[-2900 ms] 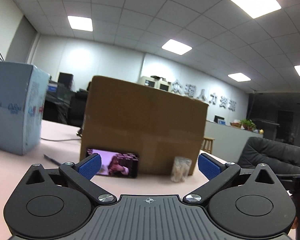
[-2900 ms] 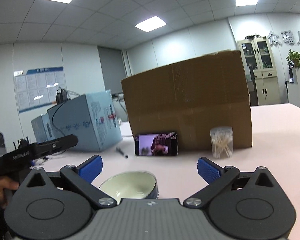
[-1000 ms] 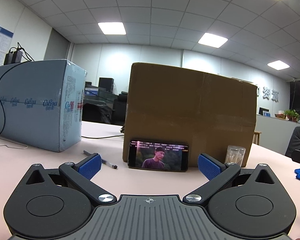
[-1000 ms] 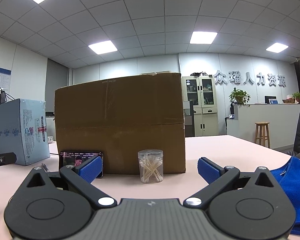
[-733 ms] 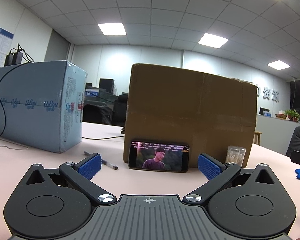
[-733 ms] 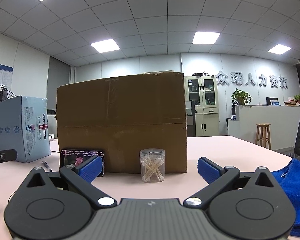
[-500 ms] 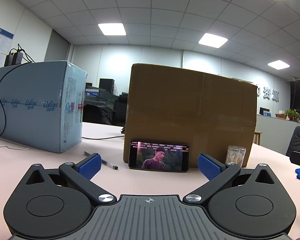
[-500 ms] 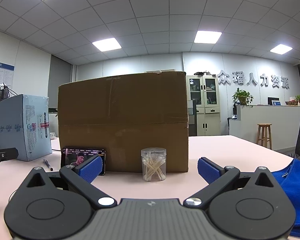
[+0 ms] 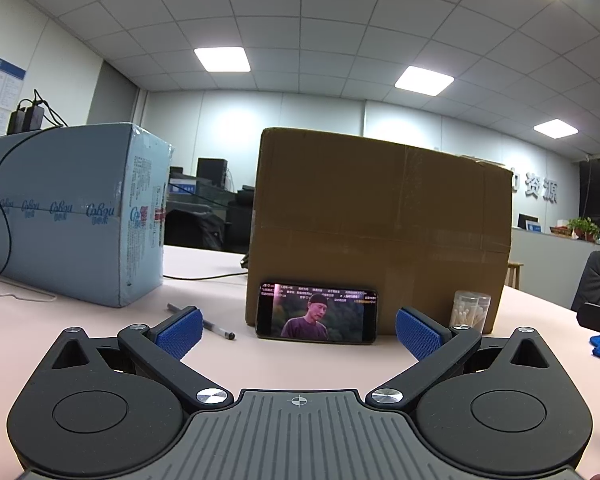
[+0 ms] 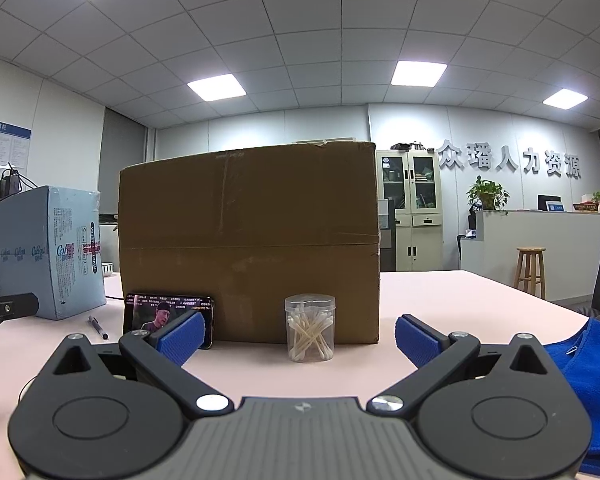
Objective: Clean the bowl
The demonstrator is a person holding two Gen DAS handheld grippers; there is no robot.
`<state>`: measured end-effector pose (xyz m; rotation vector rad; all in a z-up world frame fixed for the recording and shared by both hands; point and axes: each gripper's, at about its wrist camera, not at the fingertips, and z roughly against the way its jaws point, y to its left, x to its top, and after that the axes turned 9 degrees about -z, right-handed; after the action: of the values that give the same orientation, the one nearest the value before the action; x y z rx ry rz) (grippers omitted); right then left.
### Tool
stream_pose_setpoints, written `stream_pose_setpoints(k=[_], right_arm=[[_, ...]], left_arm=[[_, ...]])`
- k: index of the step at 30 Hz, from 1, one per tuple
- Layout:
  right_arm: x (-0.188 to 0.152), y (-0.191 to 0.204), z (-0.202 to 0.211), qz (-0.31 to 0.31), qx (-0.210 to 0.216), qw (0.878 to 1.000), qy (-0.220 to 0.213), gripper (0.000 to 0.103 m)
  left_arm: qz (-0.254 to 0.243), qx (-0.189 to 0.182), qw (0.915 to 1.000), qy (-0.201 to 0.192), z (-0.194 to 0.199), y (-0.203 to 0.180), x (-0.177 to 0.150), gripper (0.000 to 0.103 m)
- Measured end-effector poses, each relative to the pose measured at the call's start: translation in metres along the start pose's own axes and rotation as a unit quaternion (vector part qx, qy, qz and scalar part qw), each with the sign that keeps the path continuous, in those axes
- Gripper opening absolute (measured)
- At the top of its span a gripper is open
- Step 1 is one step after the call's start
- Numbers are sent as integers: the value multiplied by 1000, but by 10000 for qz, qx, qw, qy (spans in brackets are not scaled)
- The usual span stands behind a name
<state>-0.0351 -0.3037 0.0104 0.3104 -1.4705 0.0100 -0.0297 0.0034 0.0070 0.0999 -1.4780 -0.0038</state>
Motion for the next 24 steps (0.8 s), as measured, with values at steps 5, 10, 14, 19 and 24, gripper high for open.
stream_pose_setpoints(k=[5, 10, 14, 19, 24], right_arm=[[0, 0, 0, 7, 9, 10000, -5, 103], [-1, 0, -1, 14, 19, 10000, -8, 103], [-1, 1, -2, 37, 35, 10000, -4, 103], [-1, 0, -2, 45, 45, 10000, -1, 103], [-1, 0, -3, 55, 53, 10000, -5, 103]], left_arm=[[0, -3, 10000, 9, -1, 1, 1, 103], [3, -2, 10000, 11, -2, 1, 0, 103], [-1, -2, 10000, 10, -3, 2, 0, 103], [-15, -7, 10000, -8, -1, -3, 0, 103], [-10, -16, 10000, -11, 1, -5, -1, 103]])
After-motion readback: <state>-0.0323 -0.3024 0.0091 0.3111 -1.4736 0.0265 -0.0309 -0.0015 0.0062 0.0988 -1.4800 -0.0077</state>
